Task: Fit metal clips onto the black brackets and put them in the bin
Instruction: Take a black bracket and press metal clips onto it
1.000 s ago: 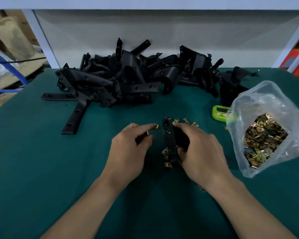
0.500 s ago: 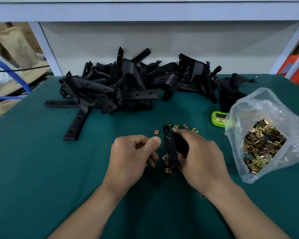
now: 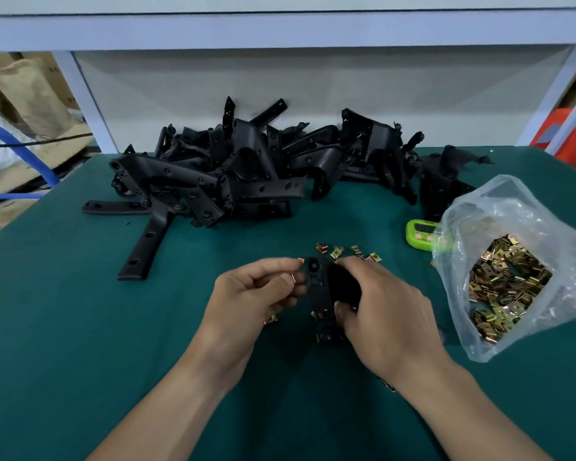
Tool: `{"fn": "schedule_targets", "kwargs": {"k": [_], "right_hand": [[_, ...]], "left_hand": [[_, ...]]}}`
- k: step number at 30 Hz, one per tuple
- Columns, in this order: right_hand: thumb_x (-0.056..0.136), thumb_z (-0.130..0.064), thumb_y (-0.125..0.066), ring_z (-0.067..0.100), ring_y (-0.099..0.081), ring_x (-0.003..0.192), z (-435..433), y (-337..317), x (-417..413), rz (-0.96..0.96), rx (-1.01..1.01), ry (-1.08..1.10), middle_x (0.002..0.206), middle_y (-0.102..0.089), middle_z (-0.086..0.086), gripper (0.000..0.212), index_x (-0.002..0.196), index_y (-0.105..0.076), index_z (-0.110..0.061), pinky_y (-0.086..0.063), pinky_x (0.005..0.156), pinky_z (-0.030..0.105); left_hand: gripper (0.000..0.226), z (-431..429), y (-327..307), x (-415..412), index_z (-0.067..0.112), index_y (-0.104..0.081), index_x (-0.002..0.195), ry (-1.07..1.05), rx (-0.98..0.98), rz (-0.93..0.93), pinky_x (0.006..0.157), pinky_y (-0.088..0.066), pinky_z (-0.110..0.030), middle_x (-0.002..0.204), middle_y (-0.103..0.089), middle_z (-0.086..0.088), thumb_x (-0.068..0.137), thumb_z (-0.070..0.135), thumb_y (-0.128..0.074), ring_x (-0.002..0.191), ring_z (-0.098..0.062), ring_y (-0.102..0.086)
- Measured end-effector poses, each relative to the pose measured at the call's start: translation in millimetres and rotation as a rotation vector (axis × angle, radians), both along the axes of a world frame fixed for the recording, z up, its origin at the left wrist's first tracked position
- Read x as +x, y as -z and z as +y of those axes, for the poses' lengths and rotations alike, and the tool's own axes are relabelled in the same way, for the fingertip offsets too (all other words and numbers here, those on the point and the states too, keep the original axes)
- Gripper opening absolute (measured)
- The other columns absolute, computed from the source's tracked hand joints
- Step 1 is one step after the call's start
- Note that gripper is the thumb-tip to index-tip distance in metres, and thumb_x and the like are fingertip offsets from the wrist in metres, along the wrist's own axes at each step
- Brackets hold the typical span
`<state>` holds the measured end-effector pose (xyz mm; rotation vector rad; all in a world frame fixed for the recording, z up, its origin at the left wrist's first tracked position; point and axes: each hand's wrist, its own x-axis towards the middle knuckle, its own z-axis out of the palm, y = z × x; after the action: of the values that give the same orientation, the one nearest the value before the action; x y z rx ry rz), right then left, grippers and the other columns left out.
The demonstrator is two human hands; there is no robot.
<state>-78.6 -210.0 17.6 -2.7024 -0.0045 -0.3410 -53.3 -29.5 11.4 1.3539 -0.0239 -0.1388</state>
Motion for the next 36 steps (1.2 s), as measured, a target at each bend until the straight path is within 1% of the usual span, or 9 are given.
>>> {"fn": "schedule_targets", "kwargs": {"k": [6,10,13,16,19,21,24,29,36], "right_hand": [[0.085,-0.03,-0.069,0.021,-0.063,0.087,-1,2,-2,0.008,0.028,-0.029,0.101,-0.062,-0.015,0.039,0.117,-0.051,-0.041,-0.047,0.069,0.038],[0.085,-0.03,-0.069,0.02,-0.063,0.089,-2,3,-2,0.013,0.023,-0.032,0.102,-0.063,-0.015,0.041,0.119,-0.051,-0.041,-0.042,0.067,0.036],[0.085,-0.031,-0.069,0.018,-0.063,0.089,-3,4,-3,0.021,0.032,-0.035,0.101,-0.062,-0.017,0.042,0.12,-0.049,-0.043,-0.043,0.068,0.036],[0.084,-0.031,-0.071,0.017,-0.063,0.092,-2,3,-3,0.015,0.049,-0.045,0.103,-0.062,-0.018,0.045,0.121,-0.048,-0.043,-0.048,0.071,0.037],[0.084,-0.03,-0.072,0.017,-0.063,0.092,-1,4,-3,0.003,0.047,-0.056,0.104,-0.063,-0.016,0.048,0.122,-0.045,-0.044,-0.047,0.07,0.037],[0.084,-0.03,-0.072,0.018,-0.064,0.091,-2,5,-3,-0.003,0.053,-0.037,0.104,-0.063,-0.017,0.047,0.122,-0.046,-0.043,-0.047,0.071,0.037],[0.084,-0.03,-0.071,0.022,-0.064,0.091,-4,4,-2,0.001,0.089,-0.013,0.103,-0.064,-0.017,0.046,0.122,-0.049,-0.044,-0.051,0.074,0.041],[0.083,-0.031,-0.073,0.017,-0.063,0.094,-2,4,-4,0.013,0.084,-0.056,0.107,-0.065,-0.015,0.055,0.125,-0.04,-0.047,-0.048,0.072,0.037],[0.082,-0.03,-0.071,0.018,-0.063,0.091,-3,3,-4,0.021,0.094,-0.035,0.104,-0.065,-0.016,0.051,0.124,-0.047,-0.046,-0.052,0.073,0.039]], "left_hand": [[0.026,0,-2,-1,0.018,-0.082,0.097,0.066,-0.043,0.001,0.076,-0.058,-0.024,0.096,-0.079,-0.014,0.094,0.0,-0.063,0.088,-0.02,-0.076],[0.017,-1,-2,-2,0.016,-0.082,0.097,0.061,-0.02,-0.016,0.071,-0.058,-0.023,0.093,-0.079,-0.013,0.093,0.019,-0.066,0.082,-0.019,-0.075],[0.032,-3,-1,-4,0.014,-0.081,0.087,0.063,0.043,-0.036,0.064,-0.056,-0.021,0.086,-0.078,-0.012,0.088,0.041,-0.064,0.072,-0.017,-0.073],[0.037,-4,1,-4,0.013,-0.08,0.082,0.066,0.076,-0.043,0.06,-0.054,-0.022,0.081,-0.077,-0.013,0.085,0.047,-0.066,0.066,-0.017,-0.07],[0.035,-6,0,-6,0.016,-0.08,0.079,0.052,0.108,-0.063,0.058,-0.053,-0.021,0.079,-0.077,-0.01,0.085,0.048,-0.065,0.063,-0.015,-0.069],[0.033,-7,0,-6,0.016,-0.079,0.077,-0.005,0.119,-0.065,0.057,-0.053,-0.021,0.077,-0.076,-0.011,0.087,0.045,-0.066,0.062,-0.017,-0.07],[0.028,-6,1,-5,0.018,-0.078,0.077,-0.09,0.173,-0.057,0.057,-0.053,-0.021,0.075,-0.076,-0.011,0.097,0.034,-0.066,0.062,-0.018,-0.071],[0.032,-11,-2,-9,0.015,-0.08,0.078,-0.052,0.213,-0.08,0.057,-0.053,-0.022,0.075,-0.077,-0.009,0.1,0.03,-0.063,0.061,-0.015,-0.069],[0.032,-9,-1,-8,0.015,-0.079,0.078,-0.079,0.192,-0.076,0.058,-0.053,-0.022,0.077,-0.076,-0.012,0.1,0.03,-0.062,0.064,-0.017,-0.07]]}}
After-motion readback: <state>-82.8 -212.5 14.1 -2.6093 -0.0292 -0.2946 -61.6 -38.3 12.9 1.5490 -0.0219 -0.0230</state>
